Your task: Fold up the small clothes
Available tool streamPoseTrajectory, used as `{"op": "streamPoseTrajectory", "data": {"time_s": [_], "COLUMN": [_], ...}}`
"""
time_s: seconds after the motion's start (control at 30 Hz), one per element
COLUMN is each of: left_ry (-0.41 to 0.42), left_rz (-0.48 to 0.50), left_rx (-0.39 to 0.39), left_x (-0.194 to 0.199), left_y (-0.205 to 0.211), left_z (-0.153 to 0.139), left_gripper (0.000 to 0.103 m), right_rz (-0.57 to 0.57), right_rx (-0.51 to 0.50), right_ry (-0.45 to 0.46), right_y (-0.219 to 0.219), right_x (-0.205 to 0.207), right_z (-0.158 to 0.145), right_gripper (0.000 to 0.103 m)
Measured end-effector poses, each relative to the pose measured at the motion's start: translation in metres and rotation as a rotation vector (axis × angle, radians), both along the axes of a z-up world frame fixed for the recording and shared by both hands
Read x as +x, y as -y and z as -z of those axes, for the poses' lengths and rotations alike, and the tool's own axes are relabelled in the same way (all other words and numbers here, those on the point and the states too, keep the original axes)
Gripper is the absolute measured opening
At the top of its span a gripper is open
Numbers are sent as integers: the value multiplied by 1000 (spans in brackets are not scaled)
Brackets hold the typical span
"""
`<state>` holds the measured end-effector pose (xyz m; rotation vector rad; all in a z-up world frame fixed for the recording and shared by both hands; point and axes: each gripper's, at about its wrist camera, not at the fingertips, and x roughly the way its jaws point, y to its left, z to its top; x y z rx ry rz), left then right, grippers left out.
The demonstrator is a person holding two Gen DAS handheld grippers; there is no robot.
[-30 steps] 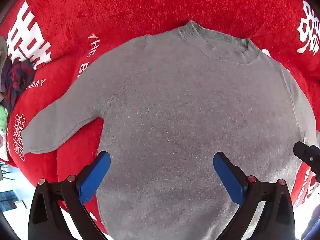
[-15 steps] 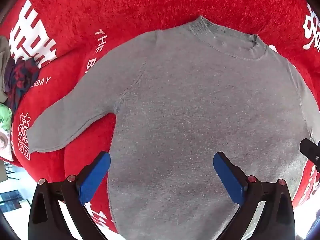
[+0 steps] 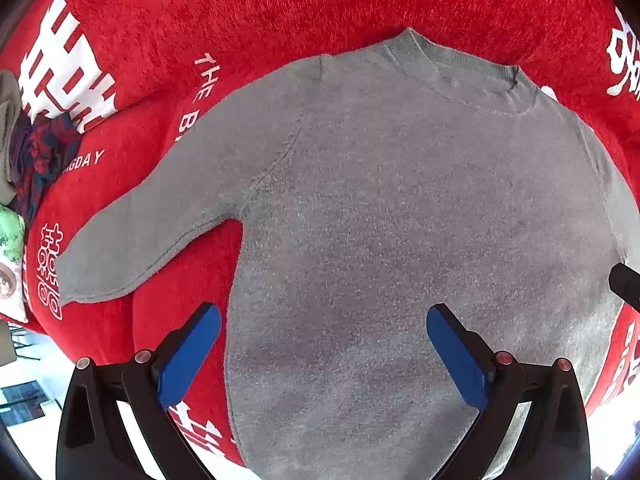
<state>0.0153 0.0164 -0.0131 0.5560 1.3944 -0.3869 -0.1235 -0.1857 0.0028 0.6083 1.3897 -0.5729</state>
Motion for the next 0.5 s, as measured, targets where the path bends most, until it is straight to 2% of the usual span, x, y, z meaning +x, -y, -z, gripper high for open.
{"op": "streamPoseTrajectory", "data": {"time_s": [0.5], "left_ry": [-10], "left_rz": [9], "left_rx": [-10], "left_x": [-5], "left_y": [-8], "left_z": [-5], "left_gripper": [103], "right_rz": [-5], "right_rx": [11], "right_ry": [-1], "right_y": [-8], "right_x": [7], "right_z": [-2], "right_gripper": [103]}}
